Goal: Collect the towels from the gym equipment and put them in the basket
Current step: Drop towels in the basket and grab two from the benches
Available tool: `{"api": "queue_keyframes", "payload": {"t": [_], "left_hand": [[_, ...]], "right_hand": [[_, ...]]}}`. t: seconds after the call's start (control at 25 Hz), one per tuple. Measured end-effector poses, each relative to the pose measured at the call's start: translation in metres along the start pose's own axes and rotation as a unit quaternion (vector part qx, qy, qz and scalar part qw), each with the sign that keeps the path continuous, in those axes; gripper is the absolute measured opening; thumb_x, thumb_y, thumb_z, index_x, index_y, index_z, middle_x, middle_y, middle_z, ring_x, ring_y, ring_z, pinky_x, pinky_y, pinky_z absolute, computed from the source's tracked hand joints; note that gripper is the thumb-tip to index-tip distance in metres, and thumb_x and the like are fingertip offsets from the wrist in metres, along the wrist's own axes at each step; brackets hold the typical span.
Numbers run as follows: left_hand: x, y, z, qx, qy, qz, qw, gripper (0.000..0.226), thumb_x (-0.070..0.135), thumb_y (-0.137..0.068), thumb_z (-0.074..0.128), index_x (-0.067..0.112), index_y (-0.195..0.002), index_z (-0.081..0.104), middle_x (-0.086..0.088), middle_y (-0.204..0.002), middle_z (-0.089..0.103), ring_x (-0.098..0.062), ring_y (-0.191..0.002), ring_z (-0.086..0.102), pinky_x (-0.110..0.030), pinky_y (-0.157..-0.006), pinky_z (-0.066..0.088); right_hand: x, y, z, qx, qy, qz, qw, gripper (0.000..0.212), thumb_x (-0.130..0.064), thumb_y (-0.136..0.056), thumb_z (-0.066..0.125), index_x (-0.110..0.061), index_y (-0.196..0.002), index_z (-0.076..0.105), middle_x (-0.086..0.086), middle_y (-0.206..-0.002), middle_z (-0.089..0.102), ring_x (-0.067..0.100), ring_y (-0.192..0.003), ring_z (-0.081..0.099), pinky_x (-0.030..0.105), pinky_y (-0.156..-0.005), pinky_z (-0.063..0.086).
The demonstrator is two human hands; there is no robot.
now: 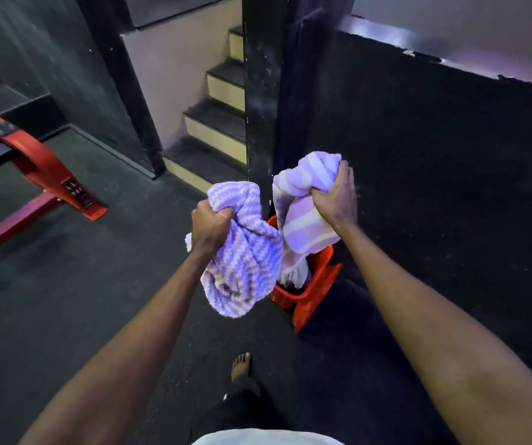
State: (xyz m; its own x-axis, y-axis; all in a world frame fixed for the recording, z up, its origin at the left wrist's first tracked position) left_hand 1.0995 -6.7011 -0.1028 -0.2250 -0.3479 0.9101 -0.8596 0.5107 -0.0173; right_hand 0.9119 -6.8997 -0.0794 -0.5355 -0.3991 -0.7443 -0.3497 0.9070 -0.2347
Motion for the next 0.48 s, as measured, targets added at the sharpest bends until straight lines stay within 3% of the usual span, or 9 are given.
{"api": "queue_keyframes", "payload": {"t": [0.12, 0.2, 0.32, 0.48], "left_hand": [[-0.007, -0.047, 0.032, -0.022, 0.005, -0.027, 0.999, 0.017, 0.010, -0.079, 0.063, -0.004, -0.070, 0.063, 0.001, -0.061, 0.052, -0.007, -0.056, 0.045, -0.022, -0.046, 0.037], [-0.010, -0.068, 0.051, -0.045, 0.006, -0.030, 0.999, 0.015, 0.012, -0.078, 0.064, 0.003, -0.066, 0.063, 0.004, -0.058, 0.053, -0.001, -0.053, 0.046, -0.025, -0.050, 0.036], [-0.021, -0.093, 0.083, -0.072, -0.001, -0.028, 0.997, 0.018, 0.022, -0.070, 0.060, 0.018, -0.054, 0.055, 0.011, -0.052, 0.049, 0.007, -0.045, 0.046, -0.017, -0.048, 0.035], [-0.037, -0.116, 0.126, -0.075, -0.005, -0.028, 0.997, 0.018, 0.023, -0.068, 0.060, 0.021, -0.052, 0.052, 0.012, -0.046, 0.046, 0.010, -0.044, 0.042, -0.011, -0.047, 0.034]], "right_hand": [[0.024, -0.032, 0.036, -0.021, 0.023, 0.038, 0.999, 0.052, -0.018, -0.077, 0.061, -0.012, -0.126, 0.044, 0.012, -0.120, 0.052, 0.039, -0.106, 0.057, 0.038, -0.075, 0.044], [0.046, -0.052, 0.056, -0.028, 0.019, 0.074, 0.997, 0.054, -0.018, -0.077, 0.062, -0.014, -0.128, 0.043, 0.011, -0.123, 0.052, 0.038, -0.110, 0.057, 0.038, -0.078, 0.045], [0.091, -0.077, 0.092, -0.055, 0.002, 0.124, 0.991, 0.058, -0.017, -0.078, 0.063, -0.015, -0.132, 0.043, 0.014, -0.129, 0.052, 0.036, -0.119, 0.054, 0.040, -0.089, 0.047], [0.142, -0.101, 0.143, -0.129, 0.004, 0.206, 0.970, 0.068, -0.015, -0.077, 0.063, -0.015, -0.141, 0.038, 0.016, -0.138, 0.048, 0.036, -0.128, 0.050, 0.043, -0.096, 0.045]]}}
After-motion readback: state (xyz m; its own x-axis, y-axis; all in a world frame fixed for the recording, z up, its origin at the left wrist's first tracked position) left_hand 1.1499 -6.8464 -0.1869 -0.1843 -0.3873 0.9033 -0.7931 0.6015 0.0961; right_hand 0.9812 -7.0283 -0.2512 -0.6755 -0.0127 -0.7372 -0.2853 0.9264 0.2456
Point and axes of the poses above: each hand's wrist, its own y-axis away from the middle knuckle, its own z-axis out of the palm, x = y × z, the point moved 3 cm from there along -y, towards the middle knuckle
